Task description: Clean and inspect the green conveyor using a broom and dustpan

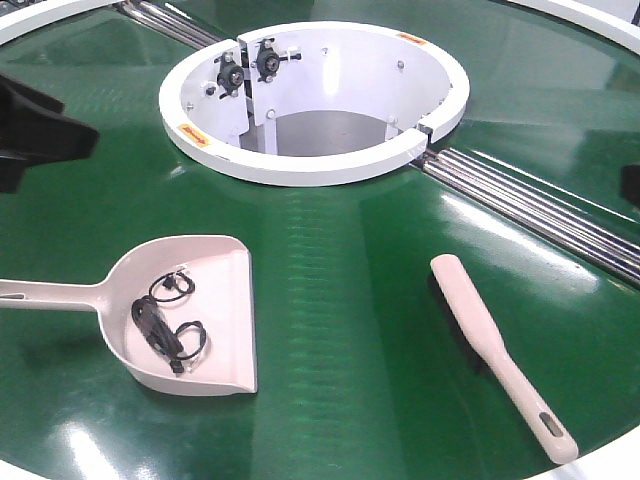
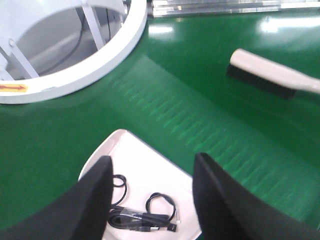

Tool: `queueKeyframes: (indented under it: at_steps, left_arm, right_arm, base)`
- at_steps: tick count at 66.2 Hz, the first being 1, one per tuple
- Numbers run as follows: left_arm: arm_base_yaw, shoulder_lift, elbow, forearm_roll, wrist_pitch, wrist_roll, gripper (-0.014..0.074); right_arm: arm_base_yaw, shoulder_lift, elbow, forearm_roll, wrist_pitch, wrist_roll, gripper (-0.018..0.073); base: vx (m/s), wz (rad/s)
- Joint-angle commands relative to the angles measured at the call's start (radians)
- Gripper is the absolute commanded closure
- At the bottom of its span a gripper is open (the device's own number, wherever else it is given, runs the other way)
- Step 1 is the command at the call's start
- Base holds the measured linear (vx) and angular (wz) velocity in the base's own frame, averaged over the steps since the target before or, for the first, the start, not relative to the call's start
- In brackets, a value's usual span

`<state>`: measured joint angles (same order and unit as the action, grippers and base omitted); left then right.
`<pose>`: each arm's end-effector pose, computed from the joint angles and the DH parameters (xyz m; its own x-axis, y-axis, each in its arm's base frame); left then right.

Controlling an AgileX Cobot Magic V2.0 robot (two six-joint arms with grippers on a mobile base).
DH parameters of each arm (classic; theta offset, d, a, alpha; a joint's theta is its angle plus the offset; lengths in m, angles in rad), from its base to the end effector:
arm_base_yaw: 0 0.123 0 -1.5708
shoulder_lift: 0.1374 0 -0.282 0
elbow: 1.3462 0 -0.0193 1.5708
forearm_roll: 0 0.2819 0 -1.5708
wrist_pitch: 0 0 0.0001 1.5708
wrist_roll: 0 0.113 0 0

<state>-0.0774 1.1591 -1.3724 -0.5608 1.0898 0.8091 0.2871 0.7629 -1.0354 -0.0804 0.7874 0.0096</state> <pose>0.2572 -0.0734 0.4307 -0.3550 0.4719 -0.8070 0.6946 0.7109 0.1101 0.1788 0.0461 0.4145 -0.3850 -0.1628 -0.9085 -0.2515 0.9656 -0.0665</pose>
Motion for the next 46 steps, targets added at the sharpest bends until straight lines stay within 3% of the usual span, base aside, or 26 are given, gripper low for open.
queueKeyframes:
  at_steps: [1,12,28,46]
  left_arm:
    - [-0.006,-0.114,0.028,-0.042,-0.095,-0.029,0.0322]
    - [-0.006,-0.315,0.240,-0.039,-0.308,-0.050,0.0388]
    - [-0.006,-0.646,0.657,-0.051,-0.649,-0.076,0.0401]
    - [-0.006,-0.928,1.002,-0.065,-0.779,-0.077,0.0401]
  right_arm:
    - [-0.005,-0.052,-0.026,0.013,-0.088,-0.029,0.0082]
    - [-0.005,-0.158,0.043,0.012,-0.149,-0.048,0.0082]
    - [-0.005,-0.436,0.430,0.024,-0.382,-0.059,0.0086]
    - [-0.005,-0.715,0.692,0.035,-0.438,-0.062,0.0086]
  base:
    - [0.00,0.00]
    - [0.00,0.00]
    - [0.00,0.00]
    - [0.00,0.00]
